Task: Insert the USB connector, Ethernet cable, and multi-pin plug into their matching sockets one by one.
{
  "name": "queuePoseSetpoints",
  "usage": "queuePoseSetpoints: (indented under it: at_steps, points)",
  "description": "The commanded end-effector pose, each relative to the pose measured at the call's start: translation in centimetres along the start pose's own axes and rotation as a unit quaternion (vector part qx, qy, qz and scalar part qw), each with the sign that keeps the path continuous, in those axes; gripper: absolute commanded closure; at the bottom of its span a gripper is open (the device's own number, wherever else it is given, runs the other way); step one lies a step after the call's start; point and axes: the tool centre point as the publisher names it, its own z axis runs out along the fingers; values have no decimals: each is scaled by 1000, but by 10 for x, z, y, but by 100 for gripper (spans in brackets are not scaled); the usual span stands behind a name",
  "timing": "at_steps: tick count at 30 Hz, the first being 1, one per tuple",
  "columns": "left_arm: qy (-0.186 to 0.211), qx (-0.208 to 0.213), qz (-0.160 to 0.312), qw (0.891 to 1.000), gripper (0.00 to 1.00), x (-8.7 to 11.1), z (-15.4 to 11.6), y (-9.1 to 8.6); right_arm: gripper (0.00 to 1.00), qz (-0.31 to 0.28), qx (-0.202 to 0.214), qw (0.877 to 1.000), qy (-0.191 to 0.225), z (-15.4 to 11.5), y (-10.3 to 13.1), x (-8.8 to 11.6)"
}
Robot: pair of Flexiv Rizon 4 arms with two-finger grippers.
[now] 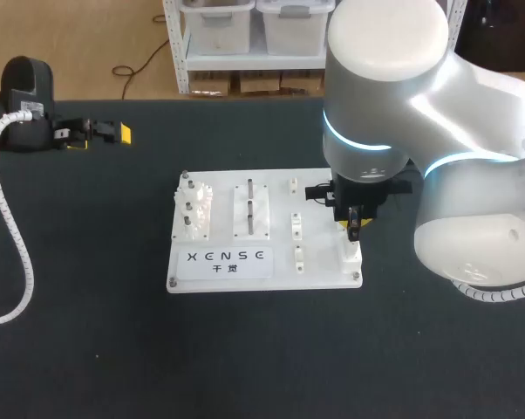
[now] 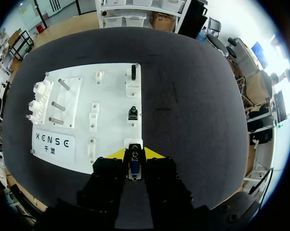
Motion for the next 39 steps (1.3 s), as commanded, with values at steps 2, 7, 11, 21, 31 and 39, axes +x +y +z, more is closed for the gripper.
queuePoseSetpoints:
  at_steps: [2, 7, 11, 21, 31, 39]
  points:
    - [0, 0, 0, 1000, 0, 0, 0, 0, 100, -1, 0, 1000, 0, 0, 1, 3]
    - [0, 0, 0, 1000, 0, 0, 0, 0, 100, -3, -2, 1000, -1, -1, 1, 2]
    - [0, 0, 0, 1000, 0, 0, 0, 0, 100, -3, -1, 1000, -1, -1, 1, 2]
    - [0, 0, 0, 1000, 0, 0, 0, 0, 100, -5, 1, 1000, -1, 0, 0, 5]
    - [0, 0, 0, 1000, 0, 0, 0, 0, 100, -3, 8, 1000, -5, 5, -2, 5]
    - [0, 0, 0, 1000, 0, 0, 0, 0, 100, 0, 2, 1000, -8, 6, -2, 3]
